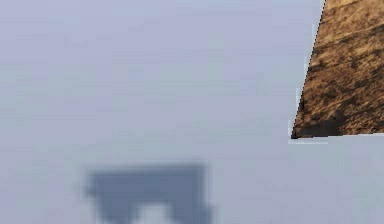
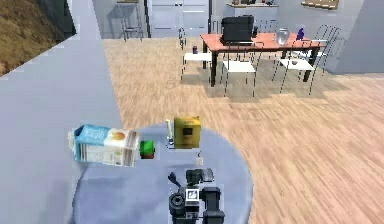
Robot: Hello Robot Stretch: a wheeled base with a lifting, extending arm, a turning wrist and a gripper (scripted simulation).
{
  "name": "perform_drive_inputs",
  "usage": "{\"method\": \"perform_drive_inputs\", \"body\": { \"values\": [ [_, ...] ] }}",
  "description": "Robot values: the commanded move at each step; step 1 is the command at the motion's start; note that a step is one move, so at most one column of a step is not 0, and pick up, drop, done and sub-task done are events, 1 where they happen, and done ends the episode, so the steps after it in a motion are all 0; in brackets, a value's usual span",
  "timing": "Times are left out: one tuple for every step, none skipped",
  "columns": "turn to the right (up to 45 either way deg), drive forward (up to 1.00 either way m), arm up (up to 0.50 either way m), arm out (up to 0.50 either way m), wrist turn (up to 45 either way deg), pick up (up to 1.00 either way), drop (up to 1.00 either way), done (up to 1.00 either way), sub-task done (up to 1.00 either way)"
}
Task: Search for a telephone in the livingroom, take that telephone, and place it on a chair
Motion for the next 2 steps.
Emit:
{"method": "perform_drive_inputs", "body": {
  "values": [
    [0.0, 0.0, 0.0, 0.0, 0.0, 1.0, 0.0, 0.0, 0.0],
    [0.0, 0.0, 0.1, 0.0, 0.0, 0.0, 0.0, 0.0, 0.0]
  ]
}}
